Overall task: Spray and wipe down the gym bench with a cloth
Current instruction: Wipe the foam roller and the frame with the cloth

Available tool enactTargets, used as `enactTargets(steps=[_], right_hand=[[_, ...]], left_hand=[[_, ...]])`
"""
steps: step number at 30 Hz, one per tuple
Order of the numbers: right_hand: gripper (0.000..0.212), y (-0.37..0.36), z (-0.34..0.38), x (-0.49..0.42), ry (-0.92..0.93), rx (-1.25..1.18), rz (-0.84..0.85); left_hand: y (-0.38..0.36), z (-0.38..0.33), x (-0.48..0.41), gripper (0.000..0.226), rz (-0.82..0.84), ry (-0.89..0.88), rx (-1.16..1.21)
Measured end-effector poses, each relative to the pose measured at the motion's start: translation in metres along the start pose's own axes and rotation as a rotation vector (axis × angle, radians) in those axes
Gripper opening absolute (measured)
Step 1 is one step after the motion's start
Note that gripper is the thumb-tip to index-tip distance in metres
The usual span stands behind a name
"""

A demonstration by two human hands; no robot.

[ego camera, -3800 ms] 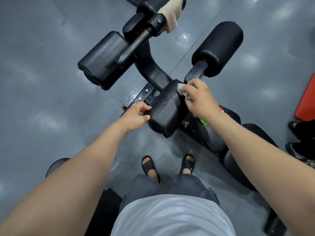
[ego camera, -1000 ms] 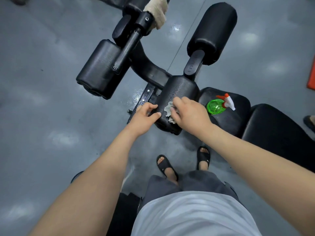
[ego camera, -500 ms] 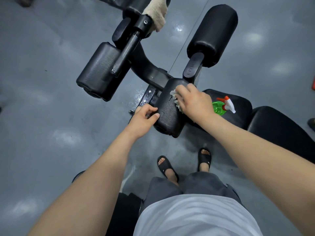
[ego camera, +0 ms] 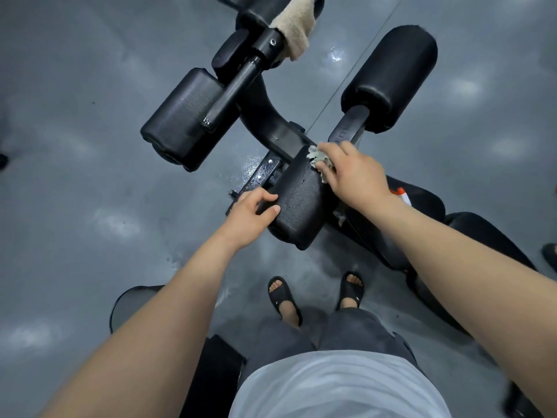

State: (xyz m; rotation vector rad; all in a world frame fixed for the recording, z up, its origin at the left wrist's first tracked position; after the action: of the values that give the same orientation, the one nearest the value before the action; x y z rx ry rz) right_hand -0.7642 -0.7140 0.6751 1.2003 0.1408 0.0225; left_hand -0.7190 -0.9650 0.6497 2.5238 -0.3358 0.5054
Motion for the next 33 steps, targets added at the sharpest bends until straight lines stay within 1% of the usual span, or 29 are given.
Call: enactTargets(steps=[2,5,10,13,15,18,20,22,23,25,26,28,31,33], right_hand=[[0.039,-0.001,0.002,-0.008,-0.052,-0.035,0.017],[0.034,-0.003,0.012,-0.003,-0.033,-0.065,0.020],[0.035,-0.010,0.036,0.031,0.222,-0.094,0.121],[0.039,-0.009,0.032,0.032,0.317,0.001,0.123],[0.037,-0.006,0.021,0.022,0.271,0.052,0.098],[0.036,0.000,0.005,0.003,0.044,0.032,0.062],[0.036,0.000,0.003,-0.002,-0.055,0.001,0.060],[0.037,-0.001,0.009,0.000,-0.083,-0.061,0.073],[0.037,-0.001,0.012,0.003,-0.070,-0.086,0.084],[0.037,-0.002,0.016,0.012,0.019,-0.090,0.121],[0.037,-0.001,0.015,0.015,0.062,-0.080,0.145],[0.037,0.003,0.009,0.013,0.061,-0.070,0.162],[0.036,0.007,0.001,0.003,-0.092,-0.141,0.072],[0.036,0.005,0.001,-0.002,-0.140,-0.142,0.076]], left_hand=[[-0.002,0.007,-0.002,0.033,0.006,0.028,-0.011],[-0.002,0.007,-0.002,0.032,-0.008,0.040,-0.025],[0.001,-0.006,0.001,0.030,-0.008,0.007,-0.051],[0.002,-0.012,0.007,0.032,0.025,-0.022,-0.113],[0.004,-0.015,0.012,0.035,0.040,-0.041,-0.151],[0.005,-0.019,0.014,0.036,0.061,-0.074,-0.188],[0.006,-0.020,0.014,0.038,0.065,-0.079,-0.206],[0.006,-0.020,0.015,0.045,0.053,-0.067,-0.219],[0.007,-0.020,0.015,0.053,0.045,-0.062,-0.226],[0.007,-0.019,0.015,0.077,0.041,-0.044,-0.223],[0.008,-0.020,0.015,0.084,0.050,-0.028,-0.223],[0.008,-0.021,0.016,0.087,0.064,-0.003,-0.226],[0.010,-0.022,0.015,0.085,0.066,-0.018,-0.243],[0.011,-0.022,0.014,0.079,0.071,-0.030,-0.257]])
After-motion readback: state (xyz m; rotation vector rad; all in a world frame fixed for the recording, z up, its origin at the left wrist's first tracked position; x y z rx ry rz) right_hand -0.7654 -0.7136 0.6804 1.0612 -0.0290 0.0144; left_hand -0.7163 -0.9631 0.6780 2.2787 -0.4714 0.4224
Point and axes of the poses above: each hand's wrist, its own x-axis away from the middle knuckle, its own y-axis out of the back of the hand, z = x × y, the point moved 2 cm from there along -x, towards the middle knuckle, and after that the axes turned 4 degrees about -y, right-handed, at the moved point
